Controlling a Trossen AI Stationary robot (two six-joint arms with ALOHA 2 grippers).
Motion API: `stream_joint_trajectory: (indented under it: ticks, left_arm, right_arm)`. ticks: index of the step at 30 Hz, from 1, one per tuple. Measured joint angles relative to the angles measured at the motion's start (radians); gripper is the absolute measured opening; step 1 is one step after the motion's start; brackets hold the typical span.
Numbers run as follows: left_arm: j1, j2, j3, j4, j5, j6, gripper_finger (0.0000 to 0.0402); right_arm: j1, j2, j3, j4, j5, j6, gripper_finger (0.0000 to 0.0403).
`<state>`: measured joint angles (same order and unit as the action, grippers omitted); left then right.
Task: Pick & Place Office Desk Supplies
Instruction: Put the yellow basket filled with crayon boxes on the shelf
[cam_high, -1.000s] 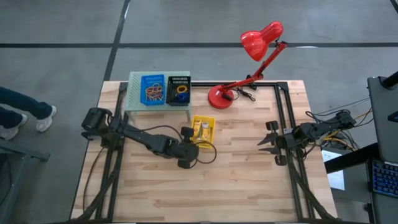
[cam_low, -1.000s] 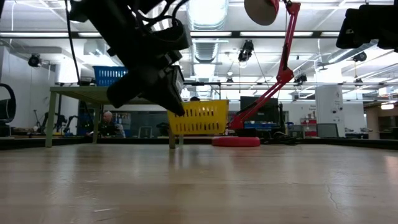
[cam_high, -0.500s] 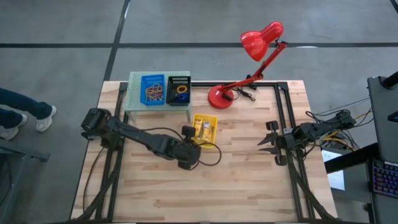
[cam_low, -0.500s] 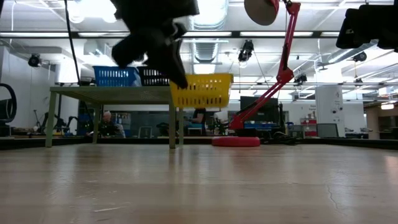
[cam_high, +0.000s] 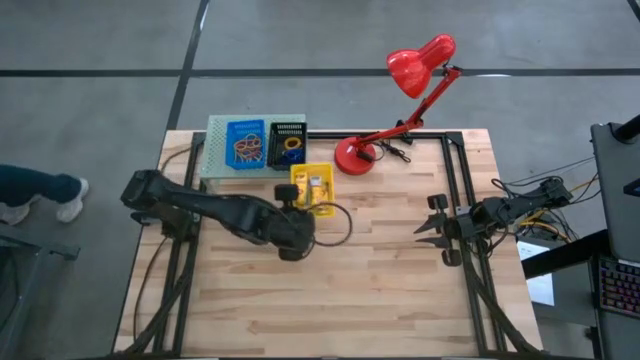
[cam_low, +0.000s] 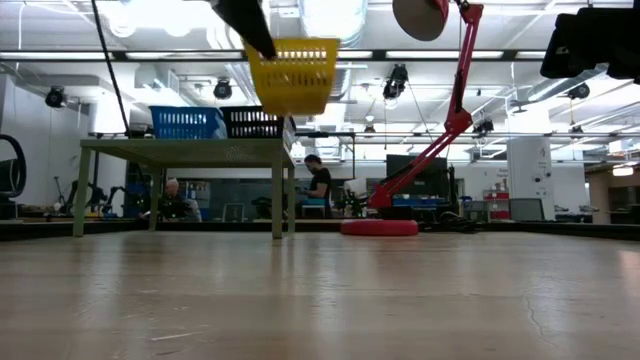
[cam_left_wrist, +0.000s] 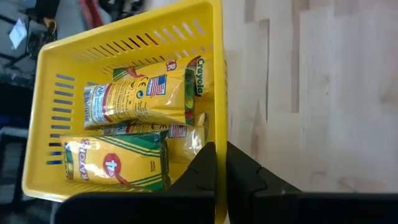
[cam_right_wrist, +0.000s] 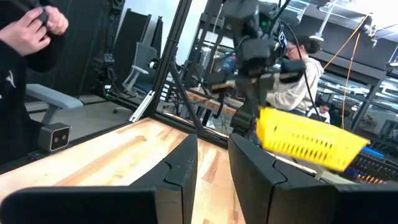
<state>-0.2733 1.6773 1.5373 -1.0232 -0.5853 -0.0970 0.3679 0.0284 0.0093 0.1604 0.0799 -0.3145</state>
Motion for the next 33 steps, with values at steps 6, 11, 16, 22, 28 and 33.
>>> stream_joint_trajectory:
  ticks: [6,11,16,22,28,33]
  left_arm:
    - [-0.008,-0.157,0.002,-0.076,-0.007,-0.061,0.001]
    - [-0.002,-0.299,0.002,-0.209,-0.006,-0.149,0.001]
    - [0.0,-0.427,0.002,-0.347,-0.01,-0.234,0.001]
    - [0.0,-0.531,0.002,-0.403,-0.013,-0.255,0.001]
    - [0.0,-0.564,0.002,-0.541,-0.013,-0.385,0.001]
    - [0.001,-0.563,-0.004,-0.547,-0.022,-0.435,0.001]
  right_arm:
    - [0.0,0.0,0.0,0.0,0.0,0.0,0.0086]
    - [0.0,0.001,0.0,-0.001,0.0,0.0,0.0086]
    - [0.0,0.001,0.0,-0.006,0.0,0.0,0.0086]
    - [0.0,0.0,0.0,-0.008,0.0,0.0,0.0086]
    - [0.0,0.0,0.0,-0.008,0.0,0.0,0.0086]
    - [0.0,0.0,0.0,-0.008,0.0,0.0,0.0086]
